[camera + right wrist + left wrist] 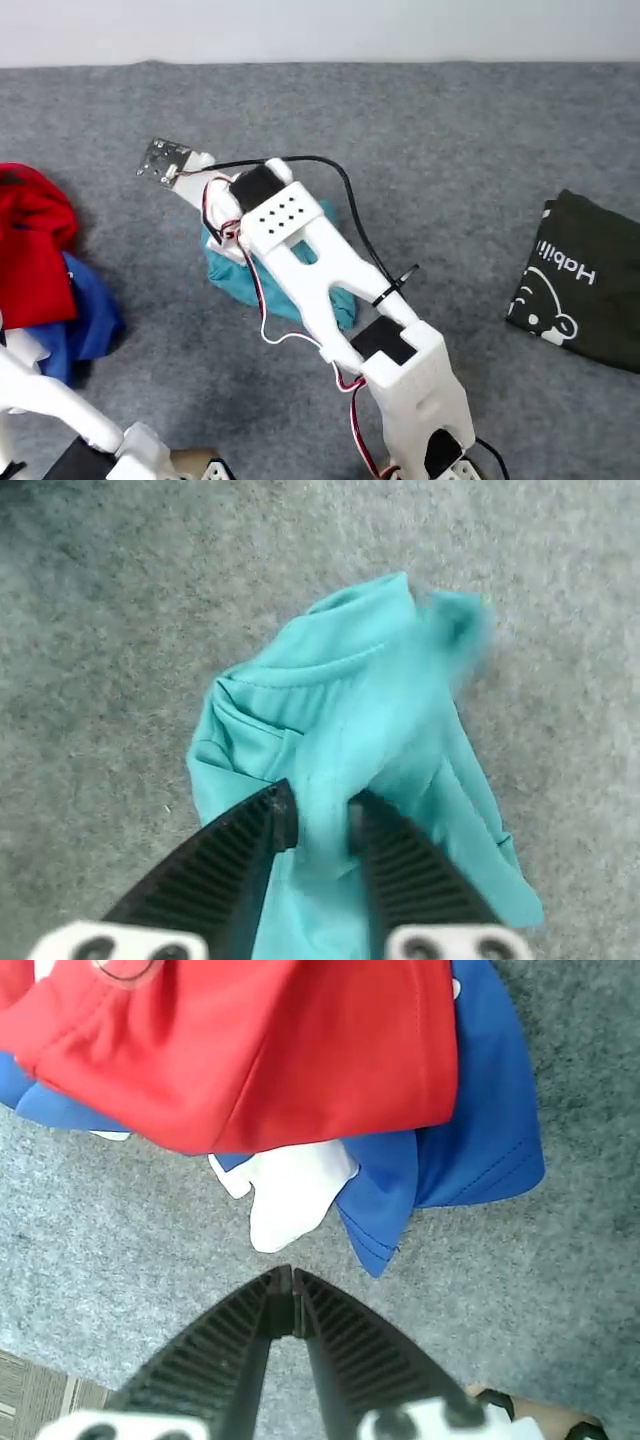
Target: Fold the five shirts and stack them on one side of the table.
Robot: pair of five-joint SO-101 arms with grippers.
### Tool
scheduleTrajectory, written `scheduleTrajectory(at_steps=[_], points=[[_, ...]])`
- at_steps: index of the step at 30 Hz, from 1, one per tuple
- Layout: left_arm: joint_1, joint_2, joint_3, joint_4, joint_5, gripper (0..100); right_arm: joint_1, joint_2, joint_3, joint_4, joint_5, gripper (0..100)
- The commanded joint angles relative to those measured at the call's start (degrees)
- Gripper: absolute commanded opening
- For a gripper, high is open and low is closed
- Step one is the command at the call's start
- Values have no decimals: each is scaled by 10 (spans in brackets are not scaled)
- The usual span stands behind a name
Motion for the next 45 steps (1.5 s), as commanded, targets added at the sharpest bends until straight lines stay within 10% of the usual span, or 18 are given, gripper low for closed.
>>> scheduleTrajectory(at_steps=[1, 12, 17, 36, 45], points=[[1, -19, -2, 14, 7, 7, -1, -18, -20, -2, -27, 203], [1, -18, -2, 14, 7, 7, 96, 8, -84, 96, -26, 2], [16, -19, 5, 14, 7, 7, 133, 44, -85, 100, -38, 87], [44, -19, 35, 13, 7, 6, 74, 128, -85, 112, -92, 222], [44, -19, 36, 13, 7, 6, 30, 125, -86, 124, -29, 18]])
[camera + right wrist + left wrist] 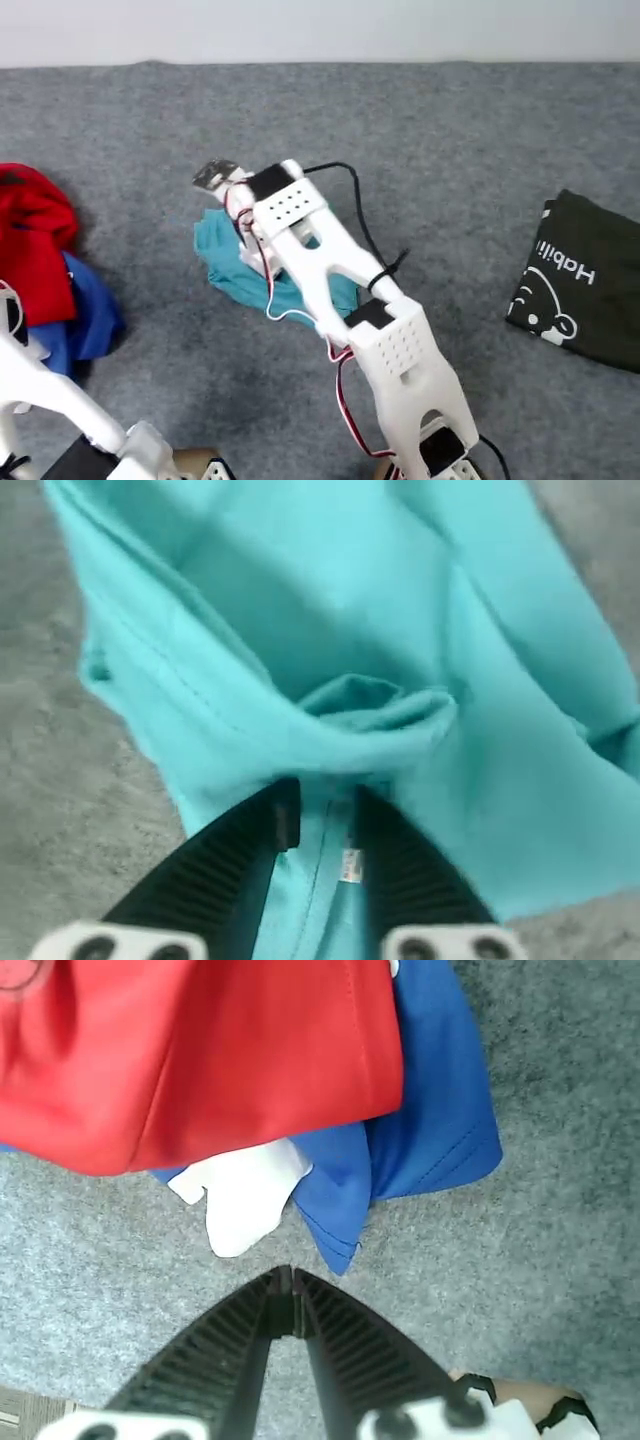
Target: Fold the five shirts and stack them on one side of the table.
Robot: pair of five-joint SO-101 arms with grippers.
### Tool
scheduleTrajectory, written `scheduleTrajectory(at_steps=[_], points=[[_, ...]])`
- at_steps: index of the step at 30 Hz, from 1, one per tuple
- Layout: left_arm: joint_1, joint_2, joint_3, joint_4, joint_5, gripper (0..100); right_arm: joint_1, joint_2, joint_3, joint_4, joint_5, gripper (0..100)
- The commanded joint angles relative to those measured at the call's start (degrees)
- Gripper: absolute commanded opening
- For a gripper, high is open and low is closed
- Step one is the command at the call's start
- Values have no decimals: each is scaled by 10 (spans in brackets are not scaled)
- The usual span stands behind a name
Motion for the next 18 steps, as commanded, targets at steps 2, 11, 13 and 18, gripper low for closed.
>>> scheduleTrajectory(at_steps=[2, 11, 13, 18], points=[[4, -19, -1, 13, 7, 6, -15, -16, -37, 21, 34, 9], [4, -19, -1, 12, 7, 6, -53, -25, -107, 122, 34, 9], [5, -19, -1, 6, 8, 6, -73, -38, -105, 120, 35, 9], [4, -19, -1, 5, 8, 6, -133, -54, -105, 121, 33, 16]])
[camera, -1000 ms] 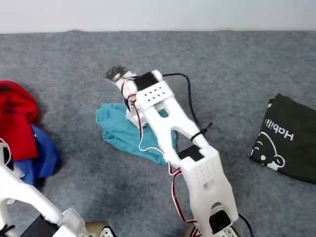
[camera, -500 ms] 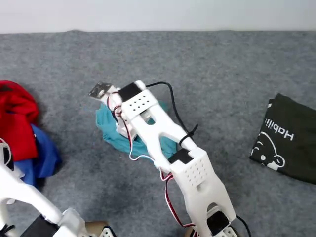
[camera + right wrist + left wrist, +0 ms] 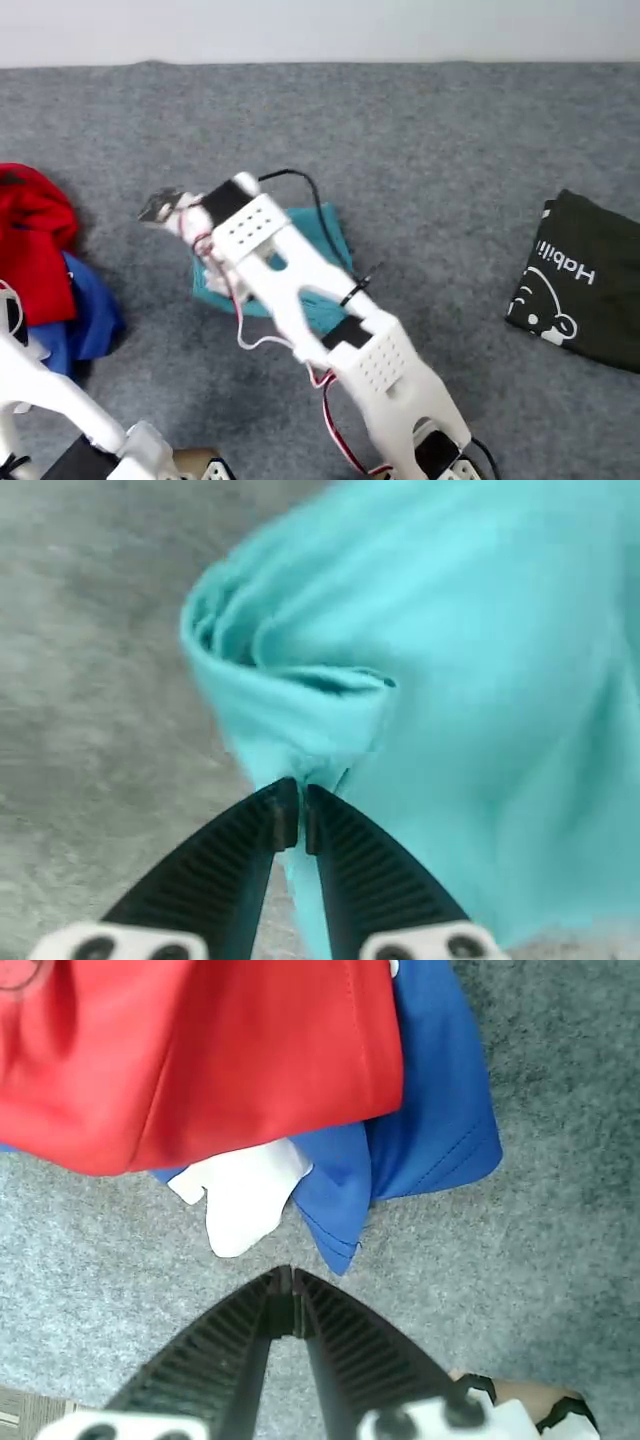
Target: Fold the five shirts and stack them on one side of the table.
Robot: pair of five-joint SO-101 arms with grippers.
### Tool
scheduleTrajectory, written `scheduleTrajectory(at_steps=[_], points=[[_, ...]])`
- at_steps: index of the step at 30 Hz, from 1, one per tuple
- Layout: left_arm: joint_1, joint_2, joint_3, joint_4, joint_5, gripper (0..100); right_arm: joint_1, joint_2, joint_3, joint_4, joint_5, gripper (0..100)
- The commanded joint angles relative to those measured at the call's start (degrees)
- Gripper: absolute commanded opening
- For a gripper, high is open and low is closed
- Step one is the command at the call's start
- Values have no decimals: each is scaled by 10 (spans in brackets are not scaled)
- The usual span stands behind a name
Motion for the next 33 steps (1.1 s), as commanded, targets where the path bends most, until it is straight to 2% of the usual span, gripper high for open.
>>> scheduleTrajectory(at_steps=[1, 4, 7, 12, 15, 21, 24, 33], points=[[4, -19, -1, 5, 8, 6, -40, -57, -26, 25, 4, 28], [4, -19, -1, 5, 8, 6, -50, -72, -26, 25, -1, 129], [4, -19, -1, 5, 8, 6, -40, -101, -29, 23, -44, 251], [4, -19, -1, 5, 8, 6, 0, -142, -30, 22, -33, 281], [5, -19, -1, 4, 8, 6, 67, -134, -27, -10, -6, 253], [6, -19, 0, -4, 8, 6, 196, -51, -30, -155, 33, 7], [6, -19, 0, -4, 8, 6, 218, -15, -30, -177, 62, 22], [6, -19, 0, -3, 8, 6, 292, 47, -31, -176, 62, 10]])
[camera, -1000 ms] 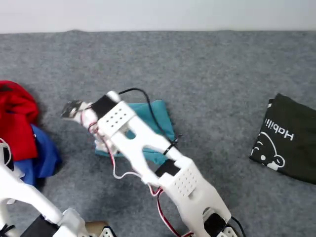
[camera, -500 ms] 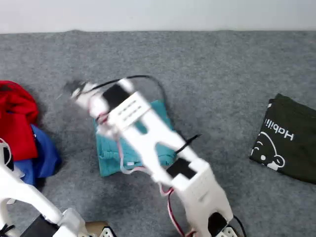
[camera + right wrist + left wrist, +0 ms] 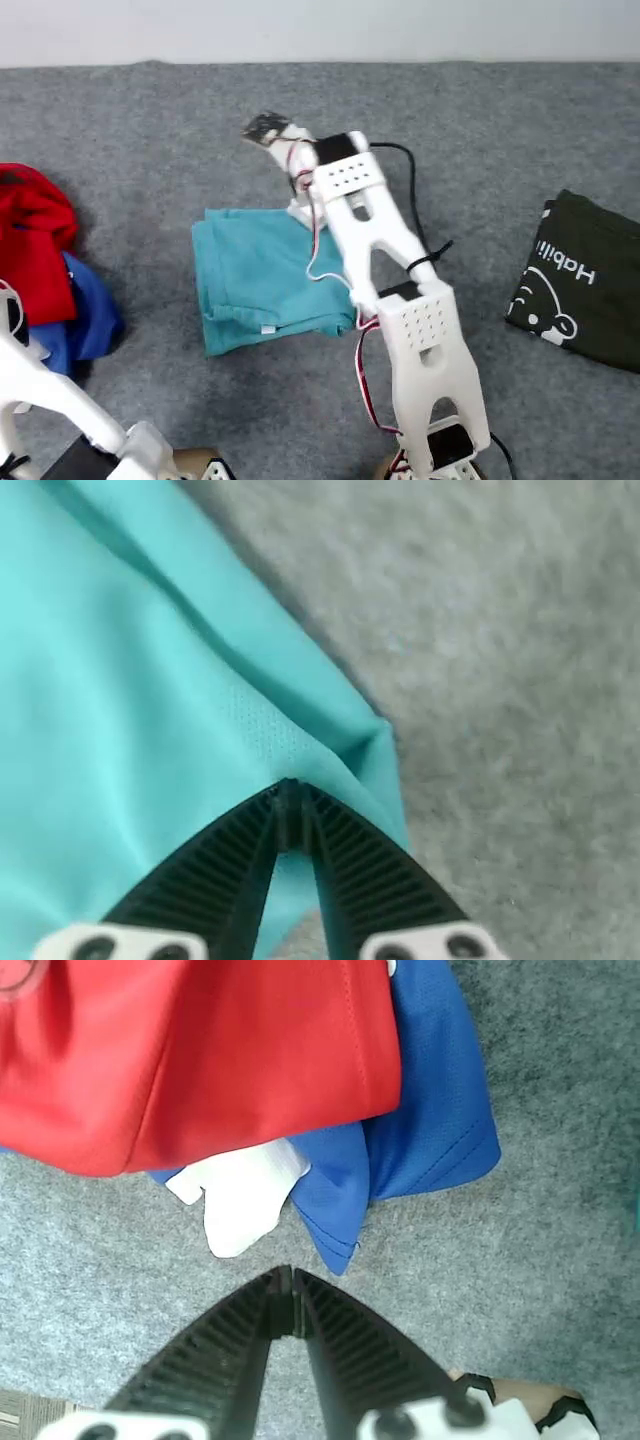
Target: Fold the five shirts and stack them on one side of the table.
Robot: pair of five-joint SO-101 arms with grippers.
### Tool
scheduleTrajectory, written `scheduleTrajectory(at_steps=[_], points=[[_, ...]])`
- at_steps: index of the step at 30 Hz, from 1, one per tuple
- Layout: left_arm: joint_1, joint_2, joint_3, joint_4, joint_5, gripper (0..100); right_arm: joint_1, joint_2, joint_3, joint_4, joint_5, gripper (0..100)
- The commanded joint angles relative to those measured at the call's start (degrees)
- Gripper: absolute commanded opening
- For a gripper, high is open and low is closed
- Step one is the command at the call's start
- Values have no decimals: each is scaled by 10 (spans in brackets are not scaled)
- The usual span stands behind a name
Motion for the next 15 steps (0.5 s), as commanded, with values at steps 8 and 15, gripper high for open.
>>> scheduleTrajectory(at_steps=[8, 15], points=[[4, -18, -2, -4, 8, 6, 76, -10, -30, 6, 6, 10], [4, -18, -2, -4, 8, 6, -11, -39, -116, 112, 5, 10]])
